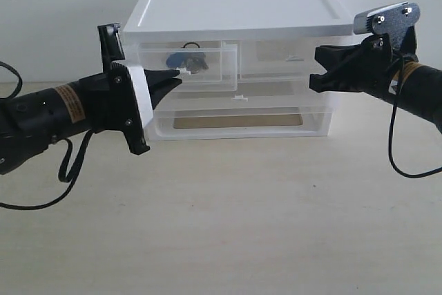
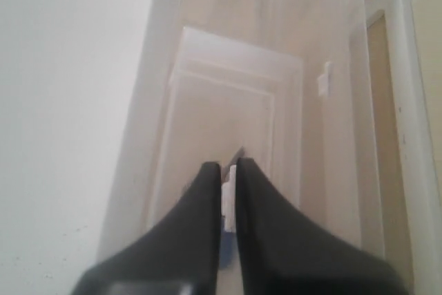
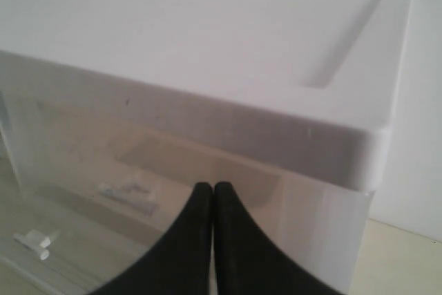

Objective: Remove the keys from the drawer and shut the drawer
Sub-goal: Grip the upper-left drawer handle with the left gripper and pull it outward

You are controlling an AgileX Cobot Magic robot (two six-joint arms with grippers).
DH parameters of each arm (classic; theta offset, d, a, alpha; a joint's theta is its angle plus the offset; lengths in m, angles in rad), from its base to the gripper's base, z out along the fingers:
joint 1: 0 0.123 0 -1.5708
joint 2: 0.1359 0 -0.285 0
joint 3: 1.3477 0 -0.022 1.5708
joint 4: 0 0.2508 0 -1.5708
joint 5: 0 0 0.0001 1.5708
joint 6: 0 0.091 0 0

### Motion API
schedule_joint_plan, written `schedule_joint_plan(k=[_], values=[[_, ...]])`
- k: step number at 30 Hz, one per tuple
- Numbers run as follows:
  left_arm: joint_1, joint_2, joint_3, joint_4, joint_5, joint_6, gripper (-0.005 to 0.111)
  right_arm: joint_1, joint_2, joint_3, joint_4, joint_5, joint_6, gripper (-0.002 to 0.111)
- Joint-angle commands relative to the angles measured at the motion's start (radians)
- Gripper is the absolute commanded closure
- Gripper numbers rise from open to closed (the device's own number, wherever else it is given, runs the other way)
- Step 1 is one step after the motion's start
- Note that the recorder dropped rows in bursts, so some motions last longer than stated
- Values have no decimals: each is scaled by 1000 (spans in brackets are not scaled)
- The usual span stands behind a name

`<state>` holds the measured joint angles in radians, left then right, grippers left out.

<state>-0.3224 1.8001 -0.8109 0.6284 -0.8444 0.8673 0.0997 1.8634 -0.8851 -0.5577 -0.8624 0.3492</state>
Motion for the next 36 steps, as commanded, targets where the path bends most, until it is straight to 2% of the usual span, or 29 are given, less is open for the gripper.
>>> schedule_joint_plan(k=[1, 5, 7, 9, 14, 16, 19, 27, 36], values=[[-49, -35, 43, -3, 7, 7, 102, -8, 3, -16, 65, 24, -4, 108], [-50, -37, 53, -12, 2, 15, 102, -8, 3, -16, 65, 29, -4, 108], [-48, -37, 53, -76, -1, 15, 100, -8, 3, -16, 65, 31, -2, 108], [-48, -37, 53, -124, -1, 15, 91, -8, 3, -16, 65, 31, 2, 108], [-48, -18, 41, -135, 1, 87, 56, -8, 3, -16, 65, 37, 4, 108], [-48, 0, 25, -135, 5, 87, 51, -8, 3, -16, 65, 42, 4, 108], [-48, 30, -3, -135, 5, 95, 55, -8, 3, -16, 65, 42, 4, 108], [-48, 94, -61, -196, 0, 159, 76, -8, 3, -16, 65, 42, 4, 108], [-48, 131, -80, -238, -16, 191, 76, -8, 3, -16, 65, 44, 2, 108]])
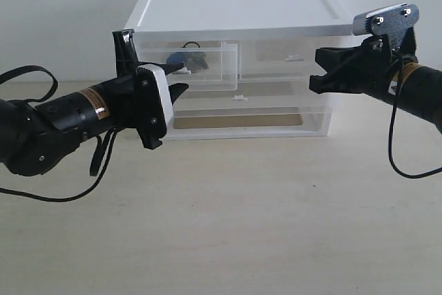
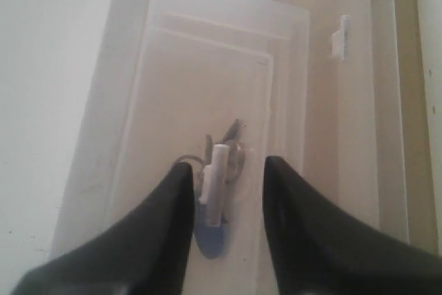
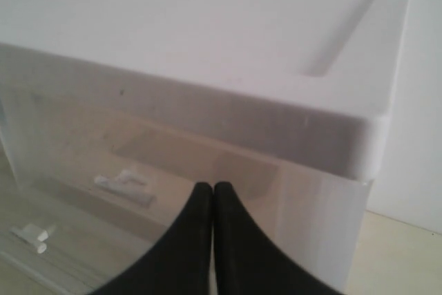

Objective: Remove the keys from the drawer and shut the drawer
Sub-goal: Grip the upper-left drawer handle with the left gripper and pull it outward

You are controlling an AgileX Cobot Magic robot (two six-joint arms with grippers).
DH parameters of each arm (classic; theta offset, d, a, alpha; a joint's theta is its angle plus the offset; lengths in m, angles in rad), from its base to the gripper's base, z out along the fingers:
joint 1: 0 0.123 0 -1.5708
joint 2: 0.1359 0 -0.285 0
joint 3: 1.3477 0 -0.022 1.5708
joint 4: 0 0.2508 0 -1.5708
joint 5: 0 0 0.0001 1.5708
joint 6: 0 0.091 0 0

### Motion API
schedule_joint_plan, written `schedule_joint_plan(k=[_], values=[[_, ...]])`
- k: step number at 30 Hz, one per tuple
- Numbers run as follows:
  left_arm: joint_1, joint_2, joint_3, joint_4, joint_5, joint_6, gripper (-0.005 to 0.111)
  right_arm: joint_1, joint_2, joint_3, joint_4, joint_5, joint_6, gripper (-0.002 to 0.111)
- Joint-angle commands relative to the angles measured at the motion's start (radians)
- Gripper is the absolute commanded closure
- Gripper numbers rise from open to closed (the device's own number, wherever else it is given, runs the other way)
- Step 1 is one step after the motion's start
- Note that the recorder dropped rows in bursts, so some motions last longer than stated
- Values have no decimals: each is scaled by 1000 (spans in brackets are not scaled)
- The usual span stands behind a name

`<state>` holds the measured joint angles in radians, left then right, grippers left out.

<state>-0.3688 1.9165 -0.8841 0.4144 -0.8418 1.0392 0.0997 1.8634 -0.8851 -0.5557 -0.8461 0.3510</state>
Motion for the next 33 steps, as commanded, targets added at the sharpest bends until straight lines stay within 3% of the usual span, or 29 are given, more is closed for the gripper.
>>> schedule_joint_plan(k=[1, 7, 15, 23, 33], values=[[-2, 18, -7, -24, -22, 28, 76, -8, 3, -16, 63, 28, 0, 108], [-2, 29, -9, -29, -31, 88, 78, -8, 3, -16, 63, 28, 0, 108], [-2, 29, -25, -33, -45, 90, 102, -8, 3, -16, 63, 31, 0, 108], [-5, 25, -18, -33, -46, 90, 102, -8, 3, -16, 63, 30, -1, 108], [-87, -33, 37, -94, 36, 90, 102, -8, 3, -16, 66, 28, -6, 108]])
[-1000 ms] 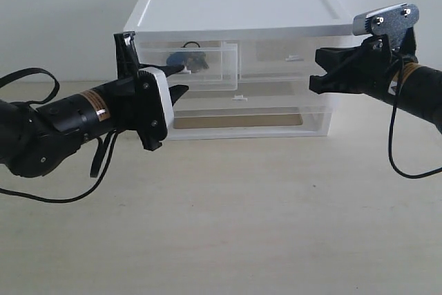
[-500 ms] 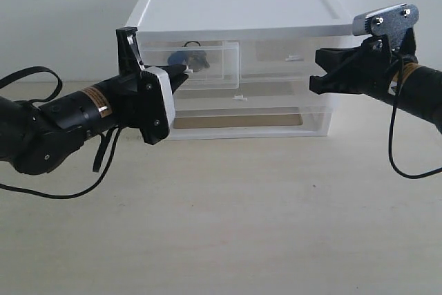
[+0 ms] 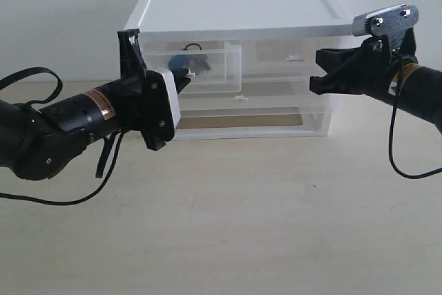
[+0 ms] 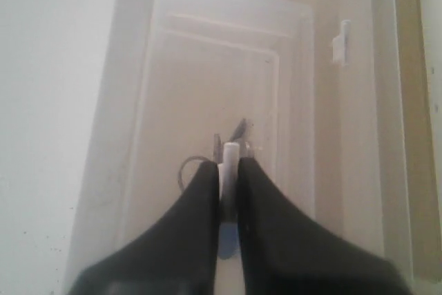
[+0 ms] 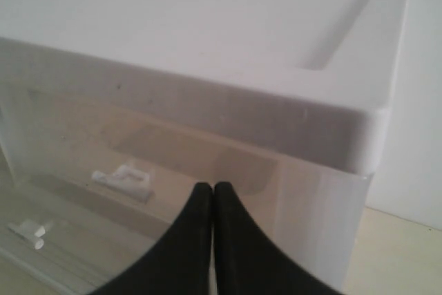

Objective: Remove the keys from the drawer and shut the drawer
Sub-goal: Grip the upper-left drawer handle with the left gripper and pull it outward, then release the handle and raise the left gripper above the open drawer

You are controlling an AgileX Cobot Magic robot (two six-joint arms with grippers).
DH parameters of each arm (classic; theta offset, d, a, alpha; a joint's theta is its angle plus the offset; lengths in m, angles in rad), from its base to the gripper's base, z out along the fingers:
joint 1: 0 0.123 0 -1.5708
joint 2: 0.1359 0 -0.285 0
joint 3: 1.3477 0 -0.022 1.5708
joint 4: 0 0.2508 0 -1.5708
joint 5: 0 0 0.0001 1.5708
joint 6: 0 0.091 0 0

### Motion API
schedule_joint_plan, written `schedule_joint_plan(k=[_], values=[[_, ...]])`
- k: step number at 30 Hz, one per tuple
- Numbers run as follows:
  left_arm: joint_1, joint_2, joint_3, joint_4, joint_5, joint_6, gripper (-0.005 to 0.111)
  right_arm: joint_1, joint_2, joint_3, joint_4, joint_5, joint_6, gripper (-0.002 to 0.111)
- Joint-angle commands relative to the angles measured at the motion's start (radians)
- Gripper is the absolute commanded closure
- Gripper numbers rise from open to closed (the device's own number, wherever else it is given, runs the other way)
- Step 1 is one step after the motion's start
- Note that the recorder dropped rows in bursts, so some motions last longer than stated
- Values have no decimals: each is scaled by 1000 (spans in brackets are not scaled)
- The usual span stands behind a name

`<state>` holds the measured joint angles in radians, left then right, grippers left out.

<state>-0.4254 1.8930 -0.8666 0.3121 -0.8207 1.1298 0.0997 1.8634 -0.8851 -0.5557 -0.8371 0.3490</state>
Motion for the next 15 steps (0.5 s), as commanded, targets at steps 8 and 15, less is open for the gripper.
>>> schedule_joint_plan(k=[8, 15], values=[[-40, -48, 58, -32, 31, 48, 102, -8, 3, -16, 68, 19, -4, 108], [-40, -219, 115, -20, 0, -153, 102, -8, 3, -16, 70, 19, -4, 108]])
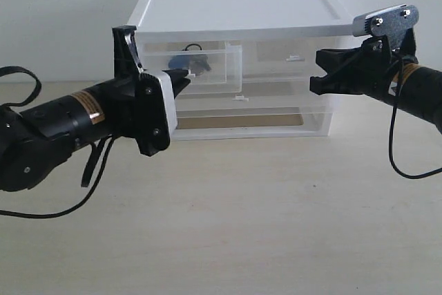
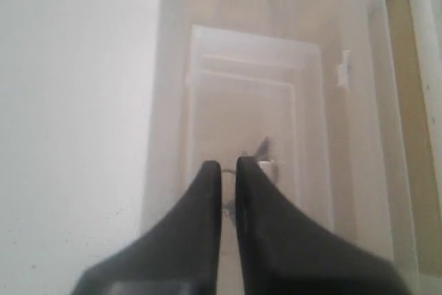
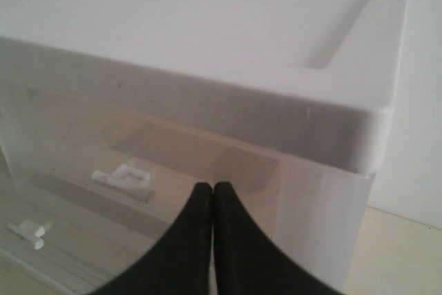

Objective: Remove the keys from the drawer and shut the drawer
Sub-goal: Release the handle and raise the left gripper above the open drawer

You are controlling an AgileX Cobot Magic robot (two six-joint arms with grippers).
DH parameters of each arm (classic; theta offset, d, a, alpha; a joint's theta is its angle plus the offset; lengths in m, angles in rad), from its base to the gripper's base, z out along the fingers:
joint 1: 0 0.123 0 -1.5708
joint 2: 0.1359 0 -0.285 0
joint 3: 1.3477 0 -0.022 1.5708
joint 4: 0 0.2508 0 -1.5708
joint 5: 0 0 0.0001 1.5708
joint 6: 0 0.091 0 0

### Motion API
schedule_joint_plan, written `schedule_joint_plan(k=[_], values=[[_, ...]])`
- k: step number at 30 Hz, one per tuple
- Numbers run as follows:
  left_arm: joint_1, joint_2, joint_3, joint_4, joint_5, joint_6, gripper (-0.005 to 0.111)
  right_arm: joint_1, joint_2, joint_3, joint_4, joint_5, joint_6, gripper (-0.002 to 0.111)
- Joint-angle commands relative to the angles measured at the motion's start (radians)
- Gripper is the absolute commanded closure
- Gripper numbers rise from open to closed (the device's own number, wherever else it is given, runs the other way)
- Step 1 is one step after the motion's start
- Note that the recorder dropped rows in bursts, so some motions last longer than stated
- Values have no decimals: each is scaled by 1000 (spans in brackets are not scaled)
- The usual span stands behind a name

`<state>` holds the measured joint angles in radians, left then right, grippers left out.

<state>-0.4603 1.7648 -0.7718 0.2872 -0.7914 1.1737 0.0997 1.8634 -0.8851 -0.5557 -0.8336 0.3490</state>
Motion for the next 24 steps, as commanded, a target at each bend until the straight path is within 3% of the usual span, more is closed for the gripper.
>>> schedule_joint_plan(k=[1, 2, 3, 4, 5, 6, 7, 8, 15, 19, 22, 24], values=[[-5, -130, 20, 5, -18, -334, 97, -8, 3, -16, 70, 15, -4, 108], [-5, -153, 19, 5, 9, -439, 93, -8, 3, -16, 70, 15, -4, 108], [-5, -210, -14, 35, 133, -659, 83, -8, 3, -16, 70, 15, -4, 108], [-5, -239, -48, 82, 243, -773, 77, -8, 3, -16, 70, 15, -4, 108], [-8, -283, -116, 260, 460, -988, 69, -8, 3, -16, 70, 17, -4, 108], [-16, -302, -155, 365, 590, -1140, 66, -8, 3, -16, 70, 17, -4, 108], [-27, -311, -193, 500, 716, -1321, 64, -8, 3, -16, 70, 17, -4, 108], [-29, -311, -205, 543, 751, -1386, 63, -8, 3, -16, 70, 19, -4, 108], [-34, -230, -296, 583, 822, -1507, 65, -8, 3, -16, 70, 30, 2, 108], [-66, -189, -414, 466, 1050, -1541, 67, -8, 3, -16, 70, 30, 2, 108], [-82, -171, -503, 260, 1217, -1347, 67, -8, 3, -16, 70, 30, 4, 108], [-84, -163, -563, 31, 1313, -1113, 67, -8, 3, -16, 70, 30, 10, 108]])
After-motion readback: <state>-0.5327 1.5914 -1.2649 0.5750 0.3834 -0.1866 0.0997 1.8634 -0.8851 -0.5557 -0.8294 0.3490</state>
